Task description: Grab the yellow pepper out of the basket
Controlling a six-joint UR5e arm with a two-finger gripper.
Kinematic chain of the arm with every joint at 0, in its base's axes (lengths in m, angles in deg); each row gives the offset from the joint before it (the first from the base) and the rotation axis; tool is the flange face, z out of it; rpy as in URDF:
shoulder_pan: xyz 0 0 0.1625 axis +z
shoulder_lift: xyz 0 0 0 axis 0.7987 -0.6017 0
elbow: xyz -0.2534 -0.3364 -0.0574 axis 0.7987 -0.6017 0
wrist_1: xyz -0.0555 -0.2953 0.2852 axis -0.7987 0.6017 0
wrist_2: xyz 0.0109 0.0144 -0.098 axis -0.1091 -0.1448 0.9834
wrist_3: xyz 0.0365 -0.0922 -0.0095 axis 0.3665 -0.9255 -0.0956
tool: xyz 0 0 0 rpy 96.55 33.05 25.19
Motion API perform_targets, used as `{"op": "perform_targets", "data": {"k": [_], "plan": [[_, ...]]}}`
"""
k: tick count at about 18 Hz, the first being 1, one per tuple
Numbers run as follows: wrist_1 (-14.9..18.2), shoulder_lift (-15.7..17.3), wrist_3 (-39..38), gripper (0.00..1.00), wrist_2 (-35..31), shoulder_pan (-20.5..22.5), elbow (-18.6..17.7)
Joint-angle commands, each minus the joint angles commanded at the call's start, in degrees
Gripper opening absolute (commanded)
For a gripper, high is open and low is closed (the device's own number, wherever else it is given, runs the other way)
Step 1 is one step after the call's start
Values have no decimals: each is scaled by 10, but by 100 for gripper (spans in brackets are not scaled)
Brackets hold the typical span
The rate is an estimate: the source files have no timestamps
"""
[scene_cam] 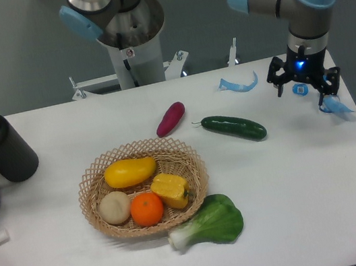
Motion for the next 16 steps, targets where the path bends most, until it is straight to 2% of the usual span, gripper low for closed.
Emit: {"op": "perform_targets", "data": {"k": [5, 13, 16], "plan": [[1, 3, -54, 100, 2, -27, -1], [1, -3, -185, 100, 1, -124, -2], [18, -2, -256, 100, 1, -165, -4]]}}
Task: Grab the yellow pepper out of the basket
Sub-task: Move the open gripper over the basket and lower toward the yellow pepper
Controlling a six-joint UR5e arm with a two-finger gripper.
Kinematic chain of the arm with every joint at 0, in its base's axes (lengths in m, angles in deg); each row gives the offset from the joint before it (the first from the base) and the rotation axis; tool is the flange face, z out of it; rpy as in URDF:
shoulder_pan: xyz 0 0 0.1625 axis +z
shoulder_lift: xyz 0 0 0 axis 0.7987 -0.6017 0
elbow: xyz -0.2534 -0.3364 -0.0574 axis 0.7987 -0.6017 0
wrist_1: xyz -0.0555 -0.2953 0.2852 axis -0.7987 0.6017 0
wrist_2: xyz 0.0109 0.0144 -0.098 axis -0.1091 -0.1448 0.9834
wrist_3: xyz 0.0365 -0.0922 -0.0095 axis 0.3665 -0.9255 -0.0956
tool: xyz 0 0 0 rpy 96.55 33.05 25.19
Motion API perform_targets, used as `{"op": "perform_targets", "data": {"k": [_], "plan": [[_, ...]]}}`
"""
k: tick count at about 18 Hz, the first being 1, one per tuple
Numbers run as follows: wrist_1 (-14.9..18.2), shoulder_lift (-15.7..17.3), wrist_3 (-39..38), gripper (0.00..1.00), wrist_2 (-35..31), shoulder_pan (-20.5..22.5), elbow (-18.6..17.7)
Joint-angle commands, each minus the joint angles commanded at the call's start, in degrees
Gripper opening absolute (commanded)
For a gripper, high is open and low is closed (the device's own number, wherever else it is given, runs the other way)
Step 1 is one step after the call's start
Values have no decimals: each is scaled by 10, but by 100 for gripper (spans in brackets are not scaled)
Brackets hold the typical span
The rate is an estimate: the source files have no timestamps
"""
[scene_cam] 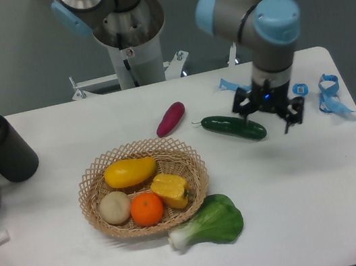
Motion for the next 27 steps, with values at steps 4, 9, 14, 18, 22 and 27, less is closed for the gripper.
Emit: {"op": "perform_targets", "data": {"k": [4, 9, 14, 18, 22, 27], "plan": [[41, 7, -60, 100, 2, -49, -3], [20, 5, 63, 100, -42, -87, 2], [-3, 4, 206, 100, -47, -129, 3], [-44, 3, 329, 100, -51, -143, -8], [-48, -1, 429, 100, -49, -148, -3], [-73, -44, 437, 100, -52, -162, 22]]}}
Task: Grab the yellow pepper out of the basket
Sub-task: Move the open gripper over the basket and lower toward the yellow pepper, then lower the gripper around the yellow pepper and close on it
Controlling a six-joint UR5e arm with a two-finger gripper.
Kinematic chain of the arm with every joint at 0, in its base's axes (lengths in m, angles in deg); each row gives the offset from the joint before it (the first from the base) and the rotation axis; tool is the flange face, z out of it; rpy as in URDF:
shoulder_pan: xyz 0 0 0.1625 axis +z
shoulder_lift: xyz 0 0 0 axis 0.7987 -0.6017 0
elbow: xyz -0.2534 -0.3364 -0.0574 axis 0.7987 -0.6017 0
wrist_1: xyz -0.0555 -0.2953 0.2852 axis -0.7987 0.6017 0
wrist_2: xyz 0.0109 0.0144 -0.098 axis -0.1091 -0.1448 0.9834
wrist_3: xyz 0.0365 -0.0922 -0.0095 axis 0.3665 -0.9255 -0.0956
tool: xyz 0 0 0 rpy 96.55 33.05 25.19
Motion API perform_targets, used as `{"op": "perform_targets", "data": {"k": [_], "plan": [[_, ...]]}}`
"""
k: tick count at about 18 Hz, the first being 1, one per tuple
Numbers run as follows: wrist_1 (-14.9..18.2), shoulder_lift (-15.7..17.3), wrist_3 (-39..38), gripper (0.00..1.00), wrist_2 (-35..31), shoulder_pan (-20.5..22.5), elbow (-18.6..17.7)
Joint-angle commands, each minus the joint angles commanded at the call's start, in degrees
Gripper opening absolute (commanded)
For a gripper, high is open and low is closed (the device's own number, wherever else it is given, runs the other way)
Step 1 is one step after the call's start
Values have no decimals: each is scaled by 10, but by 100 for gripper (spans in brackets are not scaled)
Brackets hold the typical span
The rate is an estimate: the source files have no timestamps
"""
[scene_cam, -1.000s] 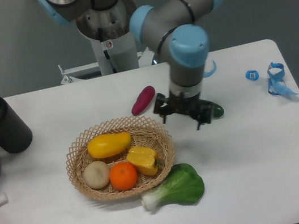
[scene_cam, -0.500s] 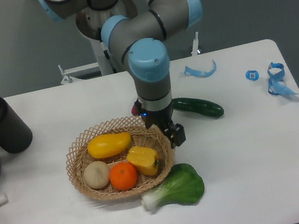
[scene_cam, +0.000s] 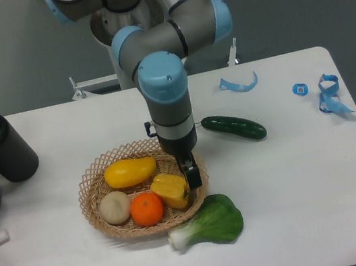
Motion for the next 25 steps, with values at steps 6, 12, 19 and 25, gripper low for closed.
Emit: {"op": "perform_targets", "data": {"k": [6, 12, 19, 25], "plan": [[-4, 1, 17, 100, 0, -1, -6], [-4, -11, 29, 100, -46, -20, -18], [-6, -37, 27, 100, -52, -32, -11], [-5, -48, 29, 100, -52, -33, -15]]}}
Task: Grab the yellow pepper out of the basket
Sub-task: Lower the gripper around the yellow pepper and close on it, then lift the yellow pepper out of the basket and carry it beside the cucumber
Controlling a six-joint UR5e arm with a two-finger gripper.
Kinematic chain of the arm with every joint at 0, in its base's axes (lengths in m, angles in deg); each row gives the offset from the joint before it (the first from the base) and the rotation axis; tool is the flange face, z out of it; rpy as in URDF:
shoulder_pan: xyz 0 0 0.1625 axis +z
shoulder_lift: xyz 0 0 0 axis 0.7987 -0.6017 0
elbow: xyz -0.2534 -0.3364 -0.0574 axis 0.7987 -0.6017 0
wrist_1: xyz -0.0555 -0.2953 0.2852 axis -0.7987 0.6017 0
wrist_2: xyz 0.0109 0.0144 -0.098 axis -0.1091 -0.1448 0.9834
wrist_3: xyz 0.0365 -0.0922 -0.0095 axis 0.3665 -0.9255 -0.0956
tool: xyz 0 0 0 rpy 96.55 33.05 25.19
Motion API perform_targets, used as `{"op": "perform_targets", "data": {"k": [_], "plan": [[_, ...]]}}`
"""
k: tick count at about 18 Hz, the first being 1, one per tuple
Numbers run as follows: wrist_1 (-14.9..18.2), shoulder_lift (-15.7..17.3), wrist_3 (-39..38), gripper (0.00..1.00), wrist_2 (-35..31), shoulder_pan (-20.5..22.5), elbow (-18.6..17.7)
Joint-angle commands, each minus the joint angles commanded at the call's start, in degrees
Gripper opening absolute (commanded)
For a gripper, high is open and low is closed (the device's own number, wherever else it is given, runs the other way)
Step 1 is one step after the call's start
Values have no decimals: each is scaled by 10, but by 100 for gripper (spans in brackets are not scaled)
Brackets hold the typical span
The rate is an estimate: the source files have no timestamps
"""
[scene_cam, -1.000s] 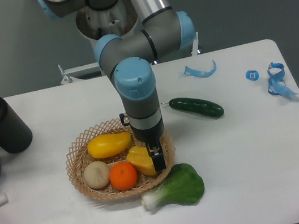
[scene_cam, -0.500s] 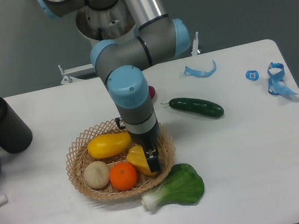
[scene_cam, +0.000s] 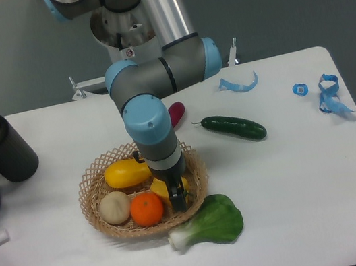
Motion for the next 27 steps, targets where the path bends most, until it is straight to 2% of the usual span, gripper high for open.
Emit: {"op": "perform_targets", "data": {"k": [4, 5, 8, 10, 13, 20, 24, 27], "plan": [[0, -1, 0, 99, 0, -1, -3], [0, -3, 0, 96, 0, -2, -3], [-1, -14, 0, 81, 0, -2, 2], [-1, -14, 0, 65, 0, -2, 2], [-1, -4, -3, 54, 0, -2, 5], [-1, 23, -11, 53, 4, 9, 25], [3, 50, -33, 53, 17, 14, 25], [7, 66, -64, 59, 18, 22, 21]]}}
